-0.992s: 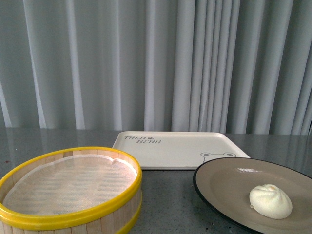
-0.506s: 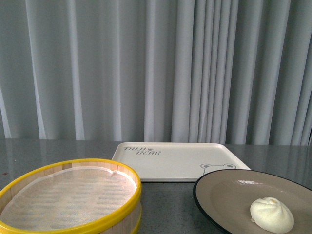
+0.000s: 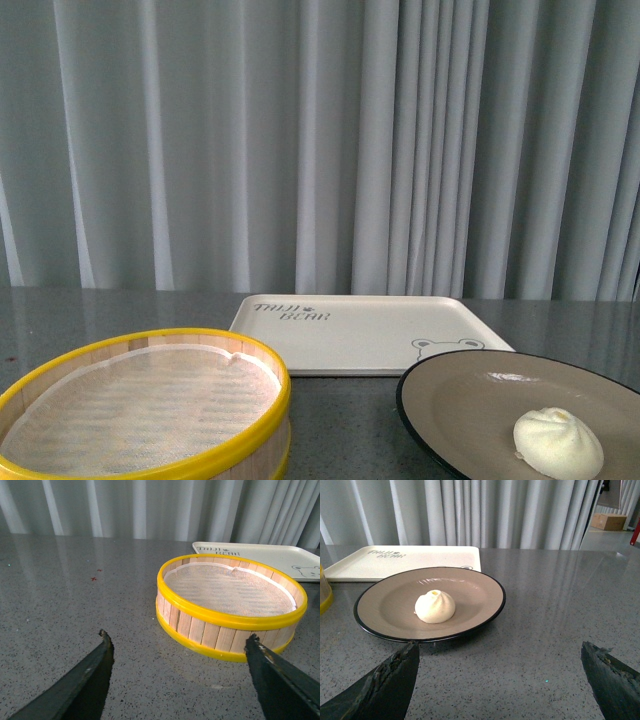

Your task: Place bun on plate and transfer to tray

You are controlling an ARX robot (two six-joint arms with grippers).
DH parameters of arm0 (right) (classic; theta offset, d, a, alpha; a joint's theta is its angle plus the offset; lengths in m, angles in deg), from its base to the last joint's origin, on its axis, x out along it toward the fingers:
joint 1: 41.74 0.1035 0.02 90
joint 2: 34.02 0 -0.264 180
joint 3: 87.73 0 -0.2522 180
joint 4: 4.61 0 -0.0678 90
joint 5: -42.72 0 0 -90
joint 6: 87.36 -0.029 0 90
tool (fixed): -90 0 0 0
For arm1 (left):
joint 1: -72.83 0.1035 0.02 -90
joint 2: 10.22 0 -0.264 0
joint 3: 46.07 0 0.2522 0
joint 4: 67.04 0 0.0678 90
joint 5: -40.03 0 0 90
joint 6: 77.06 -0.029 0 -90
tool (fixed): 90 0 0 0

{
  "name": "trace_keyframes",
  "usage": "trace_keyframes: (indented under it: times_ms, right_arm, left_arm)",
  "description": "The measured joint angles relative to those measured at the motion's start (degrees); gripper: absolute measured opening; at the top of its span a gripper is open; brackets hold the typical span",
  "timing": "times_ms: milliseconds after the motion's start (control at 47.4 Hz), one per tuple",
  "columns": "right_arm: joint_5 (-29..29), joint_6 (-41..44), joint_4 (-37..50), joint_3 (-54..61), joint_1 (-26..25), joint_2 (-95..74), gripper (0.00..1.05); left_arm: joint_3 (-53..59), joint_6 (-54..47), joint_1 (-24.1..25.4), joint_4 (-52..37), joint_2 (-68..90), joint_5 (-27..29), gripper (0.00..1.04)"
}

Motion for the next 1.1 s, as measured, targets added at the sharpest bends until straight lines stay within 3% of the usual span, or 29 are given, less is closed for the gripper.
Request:
trace_keyframes:
  times_ms: [127, 506, 570, 654, 865, 992, 1097]
  right_arm:
    - [0.0, 0.0, 0.0, 0.0, 0.0, 0.0, 0.96]
    - [-0.24, -0.07, -0.09, -0.02, 0.02, -0.09, 0.96]
    - [-7.08, -4.37, -7.85, -3.5, 2.38, -4.74, 0.96]
    - [-12.02, -4.57, -10.91, -8.0, 4.02, -14.71, 0.96]
    - [-6.93, 16.46, -5.14, -16.11, 3.48, -32.06, 0.96]
    - [-3.23, 38.86, -8.02, -17.75, 5.7, -34.07, 0.96]
    - [0.02, 59.17, -3.1, -18.53, 5.88, -38.07, 0.96]
  left_arm:
    - [0.0, -0.09, -0.02, 0.0, 0.0, 0.0, 1.0]
    - [0.0, -0.13, -0.02, 0.0, 0.0, 0.0, 0.98]
    - [0.0, -0.15, -0.02, 0.0, 0.0, 0.0, 0.98]
    - [0.0, -0.15, -0.02, 0.0, 0.0, 0.02, 0.98]
    - [0.0, -0.15, -0.02, 0.0, -0.02, 0.0, 0.98]
    - [0.0, -0.15, -0.02, 0.0, -0.02, 0.0, 0.98]
    - [0.0, -0.15, -0.02, 0.0, -0.02, 0.0, 0.98]
